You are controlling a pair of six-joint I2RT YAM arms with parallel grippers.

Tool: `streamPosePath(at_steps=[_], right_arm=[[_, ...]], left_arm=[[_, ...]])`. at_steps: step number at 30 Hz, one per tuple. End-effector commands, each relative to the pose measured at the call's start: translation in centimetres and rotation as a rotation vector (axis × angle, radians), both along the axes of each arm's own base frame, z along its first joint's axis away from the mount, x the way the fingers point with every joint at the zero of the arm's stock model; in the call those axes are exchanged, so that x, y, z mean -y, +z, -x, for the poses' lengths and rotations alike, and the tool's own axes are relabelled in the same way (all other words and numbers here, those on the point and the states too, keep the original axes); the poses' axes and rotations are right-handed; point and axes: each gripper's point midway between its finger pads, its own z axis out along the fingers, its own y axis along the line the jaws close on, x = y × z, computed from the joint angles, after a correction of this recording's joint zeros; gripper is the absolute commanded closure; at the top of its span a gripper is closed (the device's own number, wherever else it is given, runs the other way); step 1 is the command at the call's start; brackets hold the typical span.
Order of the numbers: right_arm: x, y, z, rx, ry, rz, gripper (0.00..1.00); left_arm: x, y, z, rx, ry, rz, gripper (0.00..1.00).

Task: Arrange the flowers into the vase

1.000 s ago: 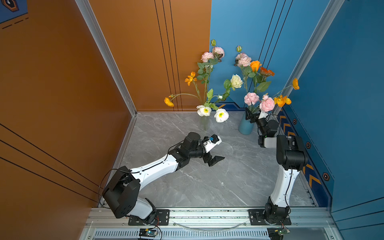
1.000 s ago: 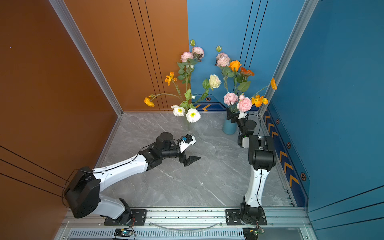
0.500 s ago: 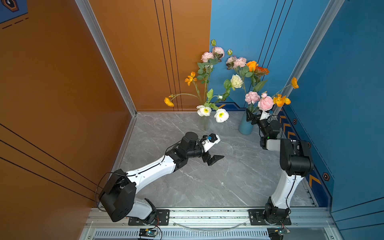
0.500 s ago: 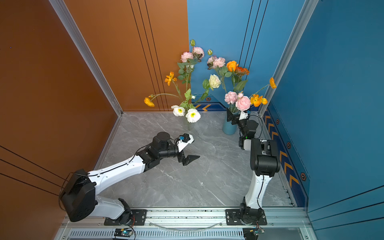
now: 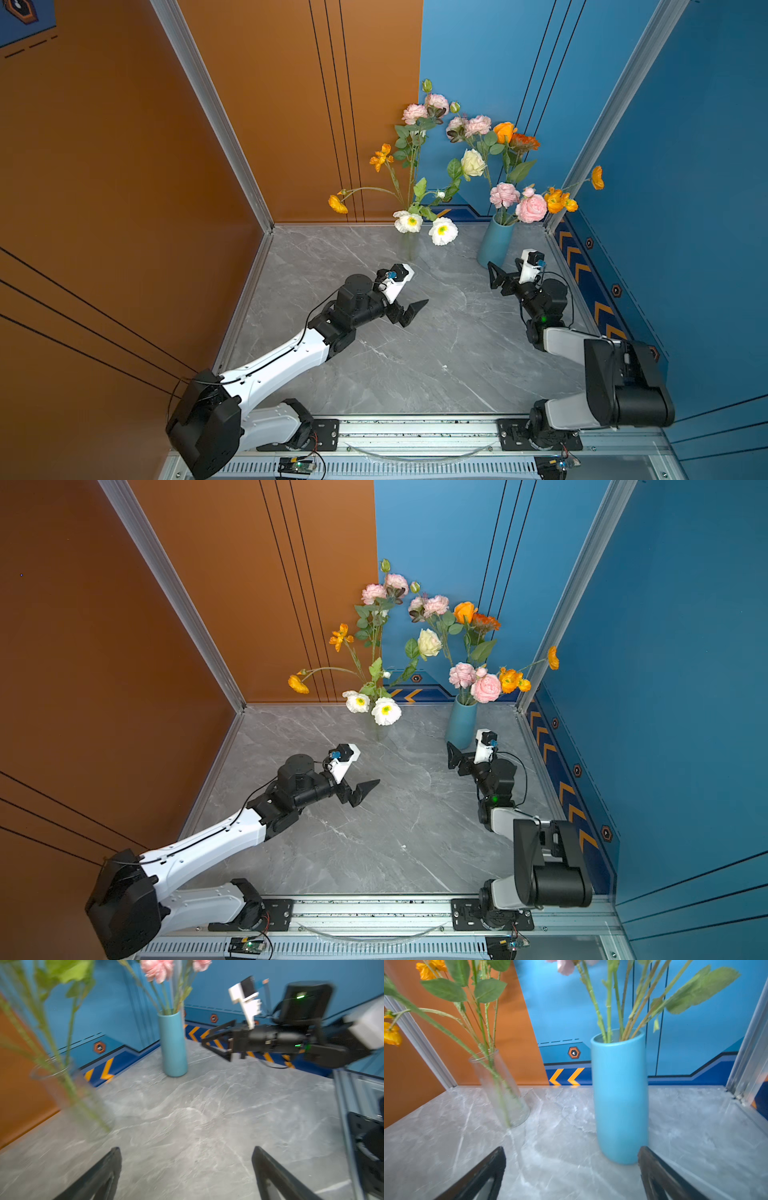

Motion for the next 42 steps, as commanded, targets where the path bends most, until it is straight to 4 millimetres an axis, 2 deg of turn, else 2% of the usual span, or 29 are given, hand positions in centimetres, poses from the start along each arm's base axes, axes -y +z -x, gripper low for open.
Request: streamPosePath(at_steps=[1, 3, 5, 8, 10, 11, 15, 18, 21, 23, 26, 28, 30, 31, 33, 35, 37, 40, 42], right_arm=[[-1.7, -3.9, 3.7, -0.244, -0.059, 0.133, 0.0], [-2.2, -3.9, 5.8, -0.277, -0.1, 0.206, 0.0], [-1.2, -3.7, 7.3, -0.296, -0.166, 0.185, 0.0], [2.3, -4.2, 8.7, -0.316, -0.324, 0.136, 0.0], [4.7, -4.3, 9.3, -0.326, -0.413, 0.109, 0.0], [5.8, -4.3, 9.3, -0.322, -0.454, 0.094, 0.0], [8.7, -5.5, 8.8, -0.311, -0.55, 0.124, 0.0], [9.5, -7.8, 7.8, -0.32, -0.546, 0.161, 0.0], [8.4, -8.6, 6.1, -0.337, -0.46, 0.185, 0.0], [7.3, -8.2, 4.7, -0.276, -0.41, 0.186, 0.0], [5.1, -7.1, 3.4, -0.116, -0.296, 0.189, 0.0], [4.2, -8.3, 3.0, -0.104, -0.262, 0.215, 0.0], [3.6, -10.1, 2.6, -0.109, -0.235, 0.239, 0.0], [3.9, -9.3, 2.5, -0.06, -0.27, 0.224, 0.0], [4.9, -9.5, 2.7, -0.113, -0.322, 0.225, 0.0], [5.1, -10.1, 1.7, -0.156, -0.333, 0.231, 0.0], [5.7, -10.0, 1.6, -0.17, -0.379, 0.237, 0.0], [6.1, -10.2, 1.2, -0.184, -0.405, 0.234, 0.0], [7.3, -10.4, 0.9, -0.235, -0.473, 0.234, 0.0]], left_arm=[[-8.6, -3.3, -2.4, -0.068, 0.428, -0.111, 0.02], [-13.5, -4.2, -2.5, -0.062, 0.63, -0.144, 0.02], [-18.5, -4.8, -1.9, -0.059, 0.817, -0.138, 0.02], [-25.2, -5.9, -0.6, -0.029, 1.056, -0.121, 0.02], [-28.7, -7.2, 0.3, 0.0, 1.198, -0.122, 0.02], [-29.8, -8.0, 0.5, 0.002, 1.236, -0.112, 0.02], [-30.5, -11.3, -0.8, 0.027, 1.2, -0.043, 0.02], [-30.5, -11.8, -2.3, 0.039, 1.174, -0.054, 0.02], [-30.7, -11.9, -3.9, 0.049, 1.144, -0.017, 0.02], [-30.7, -12.4, -4.8, 0.055, 1.107, 0.045, 0.02], [-29.4, -14.8, -6.4, 0.047, 1.024, 0.03, 0.02], [-28.7, -14.2, -6.4, 0.099, 0.996, 0.035, 0.02], [-29.6, -14.7, -6.1, 0.043, 1.047, 0.022, 0.02], [-29.9, -14.8, -6.3, 0.032, 1.07, 0.016, 0.02], [-30.4, -14.7, -7.0, 0.043, 1.107, 0.004, 0.02], [-29.9, -15.1, -7.6, 0.001, 1.085, -0.028, 0.02], [-29.4, -15.4, -8.4, -0.02, 1.058, -0.056, 0.02], [-28.6, -15.3, -8.5, -0.012, 1.053, -0.094, 0.02], [-28.3, -15.3, -8.6, -0.01, 1.043, -0.107, 0.02]])
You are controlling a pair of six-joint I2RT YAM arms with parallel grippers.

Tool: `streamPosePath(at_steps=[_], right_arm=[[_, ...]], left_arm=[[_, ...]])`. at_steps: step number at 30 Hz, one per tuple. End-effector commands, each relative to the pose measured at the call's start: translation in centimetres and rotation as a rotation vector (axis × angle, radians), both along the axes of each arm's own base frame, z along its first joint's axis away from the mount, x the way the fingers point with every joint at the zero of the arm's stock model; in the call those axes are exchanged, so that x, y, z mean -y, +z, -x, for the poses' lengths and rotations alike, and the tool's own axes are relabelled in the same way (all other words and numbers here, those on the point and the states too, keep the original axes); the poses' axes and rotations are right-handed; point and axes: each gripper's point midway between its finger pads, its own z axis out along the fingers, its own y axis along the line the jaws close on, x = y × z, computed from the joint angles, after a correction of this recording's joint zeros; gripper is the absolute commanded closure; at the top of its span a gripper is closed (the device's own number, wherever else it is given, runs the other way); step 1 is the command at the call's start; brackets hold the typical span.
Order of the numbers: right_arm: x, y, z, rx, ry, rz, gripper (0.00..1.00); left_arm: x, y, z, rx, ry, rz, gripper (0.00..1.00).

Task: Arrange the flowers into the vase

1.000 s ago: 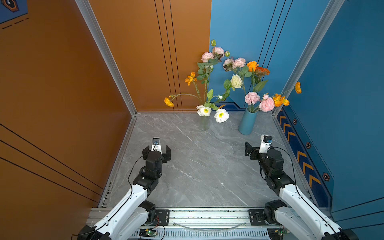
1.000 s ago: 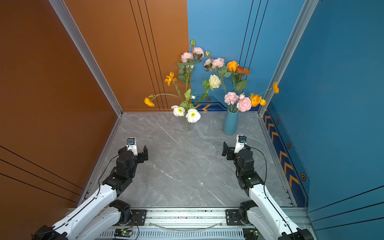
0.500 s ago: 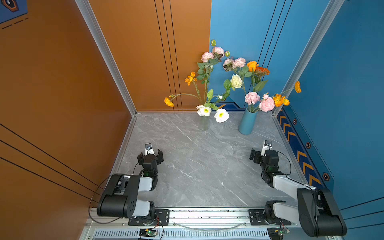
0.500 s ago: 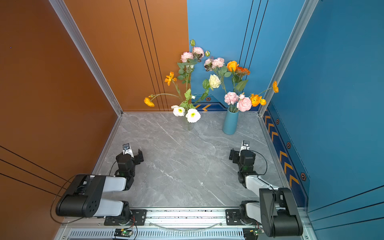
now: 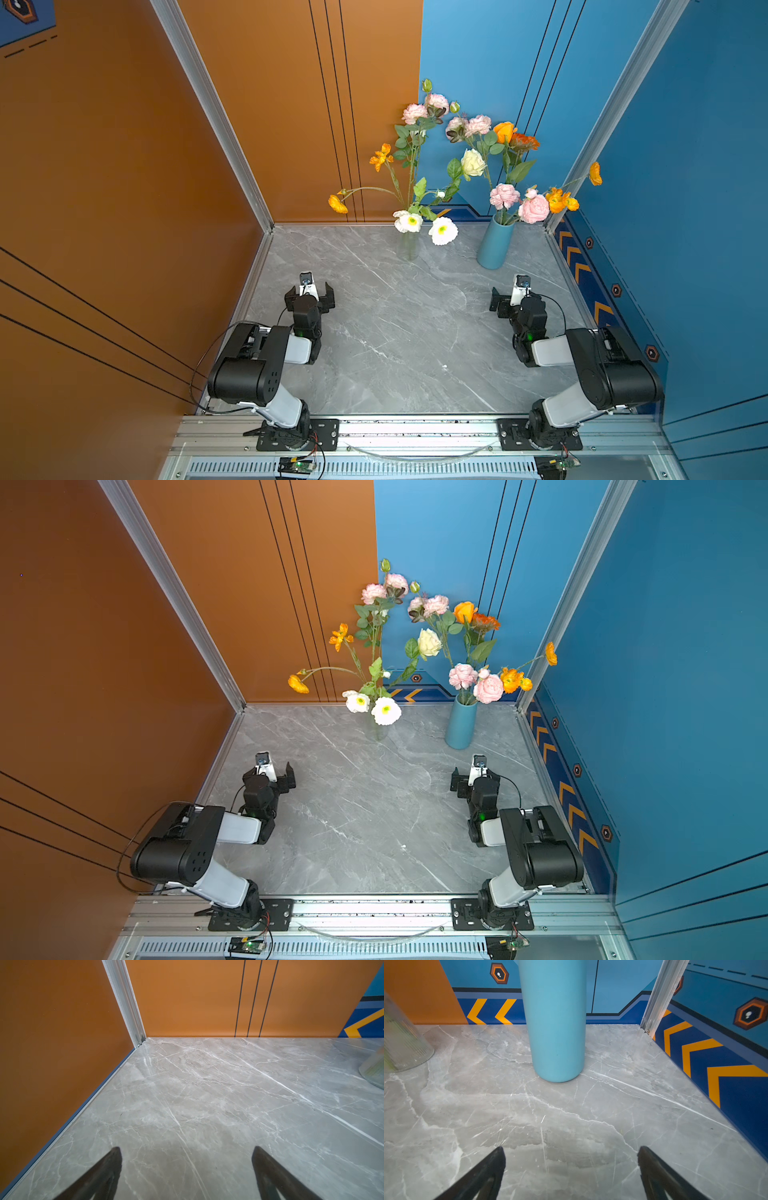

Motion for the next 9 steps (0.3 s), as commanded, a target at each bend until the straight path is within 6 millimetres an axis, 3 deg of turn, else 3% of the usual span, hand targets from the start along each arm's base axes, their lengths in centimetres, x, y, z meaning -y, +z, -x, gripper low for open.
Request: streamPosePath(at_steps=[1, 9], right_arm=[[1.67, 0.29, -0.68, -0.021, -0.092, -0.013, 0.0], [1.85, 0.18, -0.75, -0.026, -0.085, -0.032, 0.0]], left_arm=[[0.07, -0.84, 0.18, -0.051, 0.002, -0.043, 0.02], [0.13, -0.81, 0.15, -0.05, -0.003, -0.041, 0.02]])
